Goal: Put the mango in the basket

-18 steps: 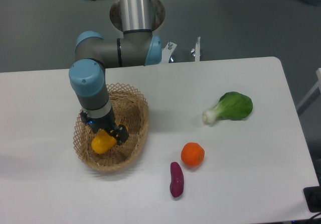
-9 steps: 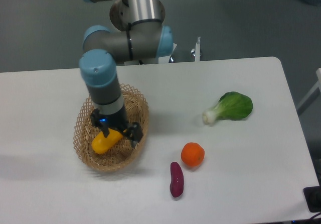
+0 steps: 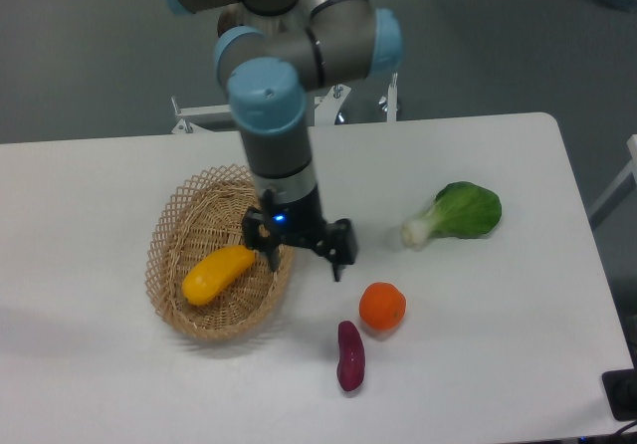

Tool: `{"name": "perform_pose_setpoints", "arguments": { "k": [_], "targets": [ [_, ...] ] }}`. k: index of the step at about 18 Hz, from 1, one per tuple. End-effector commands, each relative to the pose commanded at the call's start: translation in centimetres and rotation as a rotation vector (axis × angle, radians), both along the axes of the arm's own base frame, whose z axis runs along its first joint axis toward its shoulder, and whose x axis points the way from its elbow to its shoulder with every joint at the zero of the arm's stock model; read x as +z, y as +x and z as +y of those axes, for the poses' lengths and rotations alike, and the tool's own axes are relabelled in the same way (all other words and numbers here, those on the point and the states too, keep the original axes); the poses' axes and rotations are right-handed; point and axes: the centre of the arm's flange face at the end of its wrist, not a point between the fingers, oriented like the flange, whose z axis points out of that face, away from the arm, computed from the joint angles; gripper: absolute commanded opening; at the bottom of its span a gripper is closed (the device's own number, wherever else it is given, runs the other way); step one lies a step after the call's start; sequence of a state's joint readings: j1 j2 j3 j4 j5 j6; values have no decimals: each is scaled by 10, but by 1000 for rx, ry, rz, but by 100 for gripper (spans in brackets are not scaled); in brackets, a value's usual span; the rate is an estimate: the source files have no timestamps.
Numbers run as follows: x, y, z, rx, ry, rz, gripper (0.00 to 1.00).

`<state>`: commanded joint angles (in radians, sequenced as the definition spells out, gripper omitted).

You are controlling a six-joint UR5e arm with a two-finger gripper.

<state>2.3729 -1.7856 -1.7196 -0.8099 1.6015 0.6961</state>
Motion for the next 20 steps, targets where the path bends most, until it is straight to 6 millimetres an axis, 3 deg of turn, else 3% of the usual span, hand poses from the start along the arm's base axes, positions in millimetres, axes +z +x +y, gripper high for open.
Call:
{"name": "perform_pose_setpoints", "arguments": {
  "k": [6,12,20],
  "targets": [
    [15,-19,-25,-94,-49,36,100],
    [46,-32,-43,-206,-113,39,100],
    [52,-39,-50,-277,-168,13,100]
  ]
}}
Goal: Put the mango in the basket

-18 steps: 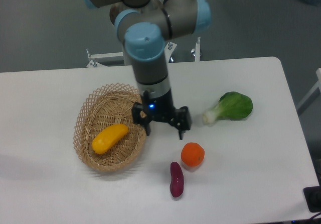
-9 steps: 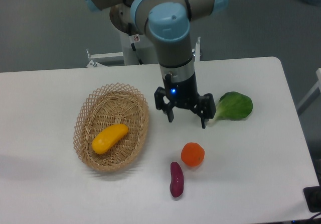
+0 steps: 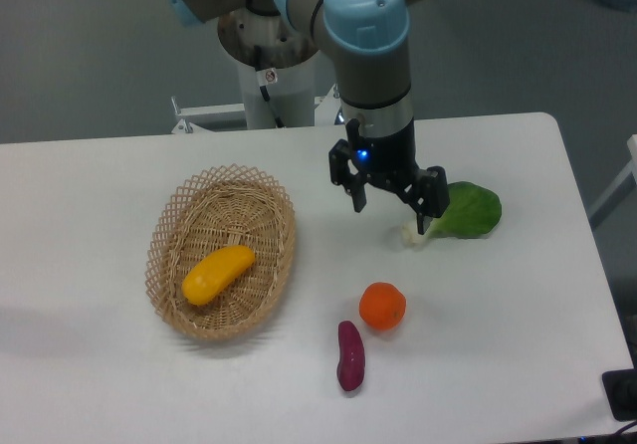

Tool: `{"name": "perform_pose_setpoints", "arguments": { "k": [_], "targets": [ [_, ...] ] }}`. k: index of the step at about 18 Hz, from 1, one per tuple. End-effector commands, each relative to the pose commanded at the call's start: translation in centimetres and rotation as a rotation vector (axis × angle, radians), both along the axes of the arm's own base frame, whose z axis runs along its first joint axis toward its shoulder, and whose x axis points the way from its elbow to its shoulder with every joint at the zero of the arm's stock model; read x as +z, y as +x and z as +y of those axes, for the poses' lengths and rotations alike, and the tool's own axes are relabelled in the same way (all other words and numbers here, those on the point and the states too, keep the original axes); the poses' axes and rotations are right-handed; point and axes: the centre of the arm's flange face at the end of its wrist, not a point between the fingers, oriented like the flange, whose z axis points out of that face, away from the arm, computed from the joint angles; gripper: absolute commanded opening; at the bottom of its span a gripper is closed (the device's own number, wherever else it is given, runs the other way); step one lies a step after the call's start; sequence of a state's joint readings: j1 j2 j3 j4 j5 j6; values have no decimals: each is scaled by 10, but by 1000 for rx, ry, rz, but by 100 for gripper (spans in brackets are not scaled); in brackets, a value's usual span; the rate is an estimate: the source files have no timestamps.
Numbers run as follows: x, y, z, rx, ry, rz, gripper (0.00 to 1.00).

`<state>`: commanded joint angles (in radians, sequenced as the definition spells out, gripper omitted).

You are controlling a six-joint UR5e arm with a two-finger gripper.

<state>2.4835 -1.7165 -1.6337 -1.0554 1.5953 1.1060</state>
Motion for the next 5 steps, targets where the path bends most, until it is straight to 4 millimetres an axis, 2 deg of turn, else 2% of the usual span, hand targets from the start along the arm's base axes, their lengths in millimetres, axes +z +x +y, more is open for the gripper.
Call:
{"name": "perform_pose_setpoints", "arguments": {
  "k": [5],
  "targets": [
    [-2,0,0,-3,-1,-3,100]
  ]
}}
